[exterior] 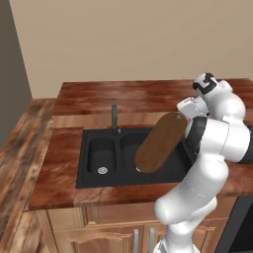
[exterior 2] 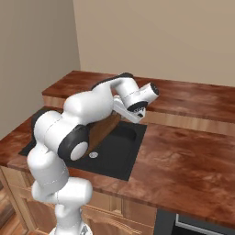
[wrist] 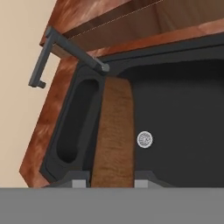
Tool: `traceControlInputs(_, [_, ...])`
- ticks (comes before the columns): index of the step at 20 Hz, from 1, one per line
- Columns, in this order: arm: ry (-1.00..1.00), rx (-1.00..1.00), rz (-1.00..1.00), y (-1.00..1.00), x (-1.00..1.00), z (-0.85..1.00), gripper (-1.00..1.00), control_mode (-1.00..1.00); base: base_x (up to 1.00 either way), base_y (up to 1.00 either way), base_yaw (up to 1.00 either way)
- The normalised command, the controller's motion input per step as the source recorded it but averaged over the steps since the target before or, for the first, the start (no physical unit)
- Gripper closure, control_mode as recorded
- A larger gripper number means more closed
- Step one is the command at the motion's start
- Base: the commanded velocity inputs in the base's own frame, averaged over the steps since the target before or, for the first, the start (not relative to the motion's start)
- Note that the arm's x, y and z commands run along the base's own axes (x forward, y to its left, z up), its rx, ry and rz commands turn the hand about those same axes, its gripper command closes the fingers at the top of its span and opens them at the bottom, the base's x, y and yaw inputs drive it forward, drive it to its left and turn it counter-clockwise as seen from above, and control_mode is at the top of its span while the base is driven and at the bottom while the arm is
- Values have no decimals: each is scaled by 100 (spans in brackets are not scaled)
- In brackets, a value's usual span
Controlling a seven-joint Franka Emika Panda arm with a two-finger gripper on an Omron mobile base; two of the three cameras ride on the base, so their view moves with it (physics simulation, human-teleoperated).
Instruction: Move the cutting board and knife to the sink. Then move spray from the cabinet to the counter.
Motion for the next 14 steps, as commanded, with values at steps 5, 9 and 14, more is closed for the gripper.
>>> traceControlInputs(5, [-1,0,0,31,27,-13,100,-100,0,0,0])
traceControlInputs(9, [-10,0,0,23,31,0,100,-100,0,0,0])
traceControlInputs(14, [-8,5,0,4,35,0,100,-100,0,0,0])
